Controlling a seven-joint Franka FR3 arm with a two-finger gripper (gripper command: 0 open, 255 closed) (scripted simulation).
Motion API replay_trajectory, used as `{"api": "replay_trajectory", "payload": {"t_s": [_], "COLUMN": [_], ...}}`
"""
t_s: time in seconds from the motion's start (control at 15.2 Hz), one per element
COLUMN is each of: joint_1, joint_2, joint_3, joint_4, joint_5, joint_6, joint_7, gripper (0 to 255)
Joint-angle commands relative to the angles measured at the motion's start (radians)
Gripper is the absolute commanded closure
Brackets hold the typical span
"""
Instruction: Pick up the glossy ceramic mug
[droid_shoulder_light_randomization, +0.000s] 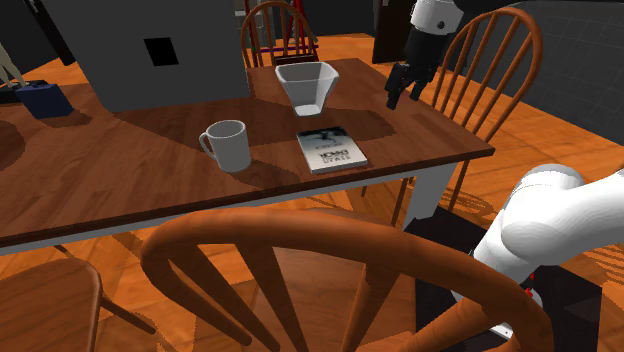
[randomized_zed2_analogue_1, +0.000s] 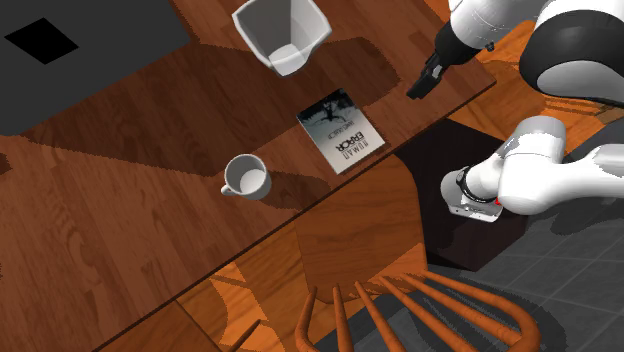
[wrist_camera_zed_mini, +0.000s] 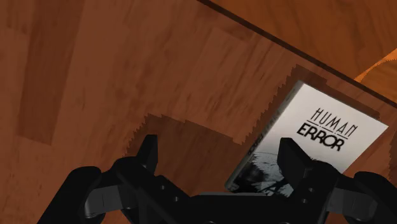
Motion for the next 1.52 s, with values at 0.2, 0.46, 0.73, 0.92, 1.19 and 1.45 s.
{"api": "replay_trajectory", "payload": {"t_s": [0.2, 0.46, 0.73, 0.92, 1.19, 1.45], "joint_1": [0.019, 0.039, 0.052, 0.061, 0.072, 0.090], "joint_2": [0.081, 0.198, 0.324, 0.424, 0.565, 0.716], "joint_3": [0.052, 0.117, 0.179, 0.222, 0.275, 0.322], "joint_4": [0.046, 0.125, 0.223, 0.309, 0.443, 0.601], "joint_5": [0.032, 0.063, 0.080, 0.081, 0.069, 0.038], "joint_6": [0.028, 0.059, 0.080, 0.089, 0.089, 0.072], "joint_7": [0.063, 0.145, 0.225, 0.285, 0.368, 0.452], "gripper": [0, 0, 0, 0, 0, 0]}}
